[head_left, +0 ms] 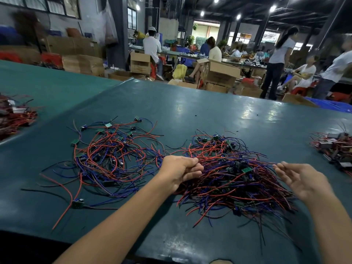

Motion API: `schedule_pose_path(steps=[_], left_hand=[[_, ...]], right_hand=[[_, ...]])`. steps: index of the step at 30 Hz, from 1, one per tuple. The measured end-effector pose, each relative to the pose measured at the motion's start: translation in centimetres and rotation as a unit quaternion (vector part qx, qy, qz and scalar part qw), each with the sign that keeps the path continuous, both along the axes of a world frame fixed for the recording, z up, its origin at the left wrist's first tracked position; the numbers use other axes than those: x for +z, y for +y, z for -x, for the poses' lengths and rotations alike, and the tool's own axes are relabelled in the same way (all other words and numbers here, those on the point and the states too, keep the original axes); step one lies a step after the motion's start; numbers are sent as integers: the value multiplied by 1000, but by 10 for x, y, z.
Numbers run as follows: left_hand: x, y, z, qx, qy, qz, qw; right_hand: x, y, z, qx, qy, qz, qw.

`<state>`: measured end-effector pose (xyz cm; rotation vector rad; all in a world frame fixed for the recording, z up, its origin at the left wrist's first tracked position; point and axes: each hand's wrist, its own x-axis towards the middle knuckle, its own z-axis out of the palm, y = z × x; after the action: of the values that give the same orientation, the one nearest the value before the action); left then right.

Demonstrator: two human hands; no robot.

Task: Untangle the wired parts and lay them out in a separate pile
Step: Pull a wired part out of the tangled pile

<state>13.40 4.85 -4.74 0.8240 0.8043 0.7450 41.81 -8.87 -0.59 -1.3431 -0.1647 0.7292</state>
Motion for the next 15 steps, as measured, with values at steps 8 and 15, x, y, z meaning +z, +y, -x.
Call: schedule_pose_path(steps=[8, 15], left_hand=[[-8, 4, 7, -7, 159, -119, 980], [-4, 16, 37, -5, 269, -255, 929]], right_hand=[[-16, -1, 9, -31, -22, 76, 996], [1, -7, 5, -176, -63, 99, 977]])
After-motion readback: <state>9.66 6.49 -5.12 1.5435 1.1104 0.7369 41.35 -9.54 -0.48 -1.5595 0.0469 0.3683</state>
